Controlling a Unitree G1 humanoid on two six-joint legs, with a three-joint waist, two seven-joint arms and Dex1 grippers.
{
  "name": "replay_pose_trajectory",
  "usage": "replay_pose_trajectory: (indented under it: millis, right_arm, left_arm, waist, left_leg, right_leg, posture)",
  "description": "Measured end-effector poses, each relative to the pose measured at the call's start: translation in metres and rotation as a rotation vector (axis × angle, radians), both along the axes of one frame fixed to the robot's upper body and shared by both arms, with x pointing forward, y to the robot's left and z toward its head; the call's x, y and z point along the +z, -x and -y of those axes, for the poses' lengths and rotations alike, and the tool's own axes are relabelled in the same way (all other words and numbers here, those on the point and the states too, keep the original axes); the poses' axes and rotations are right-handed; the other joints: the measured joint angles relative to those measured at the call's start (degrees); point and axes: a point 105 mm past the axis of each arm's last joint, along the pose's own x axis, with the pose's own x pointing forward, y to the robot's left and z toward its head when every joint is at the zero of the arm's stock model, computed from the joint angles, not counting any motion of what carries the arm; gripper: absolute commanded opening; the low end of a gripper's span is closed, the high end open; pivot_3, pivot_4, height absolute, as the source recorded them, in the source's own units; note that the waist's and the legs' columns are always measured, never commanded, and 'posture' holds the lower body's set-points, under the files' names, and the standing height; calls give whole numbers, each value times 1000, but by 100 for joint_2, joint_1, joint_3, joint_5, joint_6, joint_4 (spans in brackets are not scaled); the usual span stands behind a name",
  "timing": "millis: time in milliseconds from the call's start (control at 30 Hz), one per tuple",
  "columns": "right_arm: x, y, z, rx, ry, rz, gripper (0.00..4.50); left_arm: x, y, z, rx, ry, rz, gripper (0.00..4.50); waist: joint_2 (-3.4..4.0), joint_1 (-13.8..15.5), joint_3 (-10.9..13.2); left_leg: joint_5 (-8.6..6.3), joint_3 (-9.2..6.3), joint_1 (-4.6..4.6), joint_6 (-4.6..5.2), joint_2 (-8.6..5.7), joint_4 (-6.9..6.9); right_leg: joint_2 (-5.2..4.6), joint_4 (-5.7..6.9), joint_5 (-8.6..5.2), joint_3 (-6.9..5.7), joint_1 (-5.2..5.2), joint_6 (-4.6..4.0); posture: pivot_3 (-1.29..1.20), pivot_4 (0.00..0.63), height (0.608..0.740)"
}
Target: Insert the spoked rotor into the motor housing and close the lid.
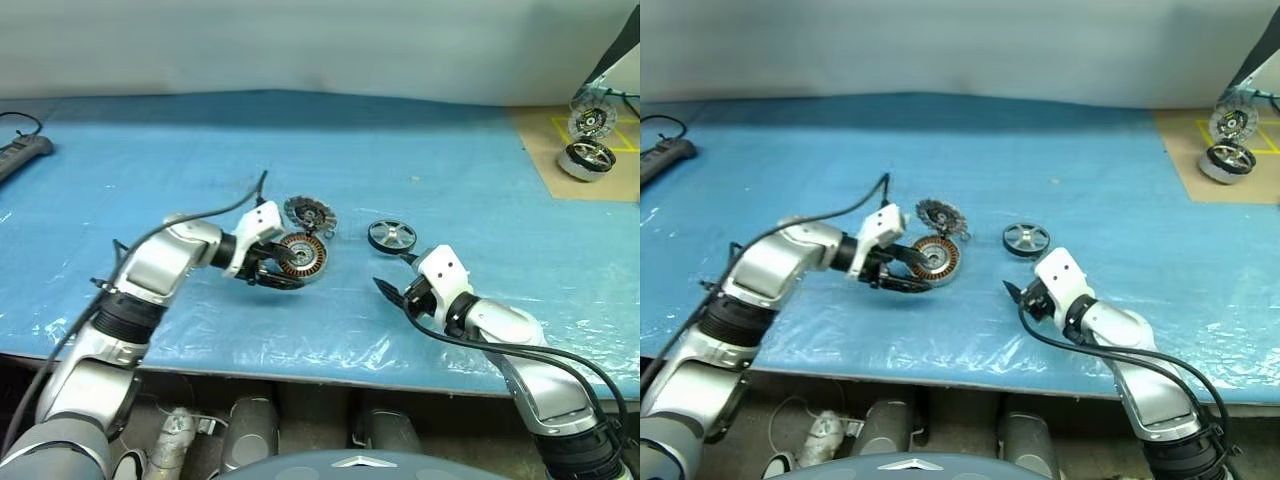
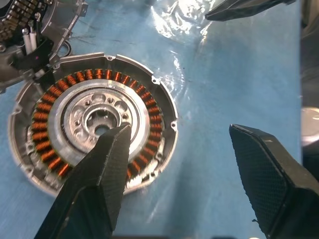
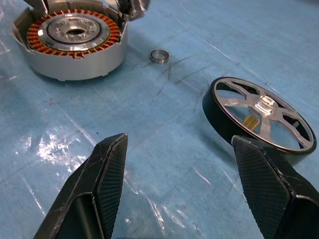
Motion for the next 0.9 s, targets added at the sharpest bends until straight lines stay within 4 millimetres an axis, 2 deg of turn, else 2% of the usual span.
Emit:
replay_pose_trajectory:
  millis: [167,367,467,567,733,900]
  right_arm:
    - [8,-3,-5,37,-16,15,3557]
    - [20,-26,-17,57,-66,55,3557]
    - [16,-47,-34,67,-98,62,3557]
    - [0,-62,-35,47,-98,29,3557]
    - [3,-83,-41,86,-58,66,3557]
    - [0,-94,-55,166,-31,69,3557]
  left_arm:
    - [12,5,-13,-53,60,-16,3352]
    - [36,-10,-24,-15,254,149,3352]
    - [21,2,-26,-24,310,87,3352]
    - [10,15,-23,-30,346,-2,3352]
    - [9,28,-17,-40,368,-20,3352]
    - [7,29,-15,12,370,-29,3352]
  waist:
    - [1,6,1]
    - [3,-13,2]
    - [1,-115,2]
    - [1,-131,2]
    - [0,-135,3]
    - [0,-137,3]
  left_leg:
    - [0,0,-1,0,0,5]
    - [2,1,16,-4,2,14]
    - [3,1,10,-6,3,12]
    - [5,2,-19,-4,4,15]
    - [5,2,-19,-3,7,28]
    - [4,2,-10,-3,9,37]
  right_leg:
    - [-1,3,0,1,2,0]
    - [-2,11,1,2,16,-1]
    - [-1,13,1,1,9,-3]
    - [0,16,2,-3,-11,-4]
    - [0,21,2,-4,-8,-5]
    - [0,33,4,-3,-2,-8]
  posture:
    - [0,150,740]
    - [0,150,740]
    - [0,150,740]
    - [0,150,740]
    - [0,150,740]
    - [0,150,740]
